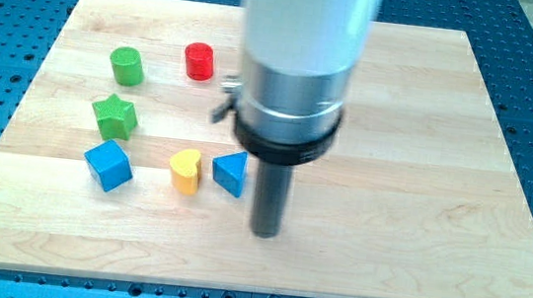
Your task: Place the blue triangle to the bottom left side of the blue cube
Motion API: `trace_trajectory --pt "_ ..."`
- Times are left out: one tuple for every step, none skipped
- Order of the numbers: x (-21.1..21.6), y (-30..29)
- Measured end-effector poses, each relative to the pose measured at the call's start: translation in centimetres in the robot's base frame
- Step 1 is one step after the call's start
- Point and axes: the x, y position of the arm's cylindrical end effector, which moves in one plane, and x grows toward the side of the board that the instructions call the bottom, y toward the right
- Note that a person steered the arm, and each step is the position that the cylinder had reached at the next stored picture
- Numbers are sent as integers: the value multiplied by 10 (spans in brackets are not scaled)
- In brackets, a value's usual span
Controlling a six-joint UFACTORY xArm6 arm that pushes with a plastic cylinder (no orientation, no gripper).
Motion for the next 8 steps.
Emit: trace_trajectory --pt "-33 6" --pt "-64 -4" --pt "-64 -26" --pt "-39 -77" --pt "-9 -97" --pt "-3 -110" --pt "22 -102" --pt "9 -142"
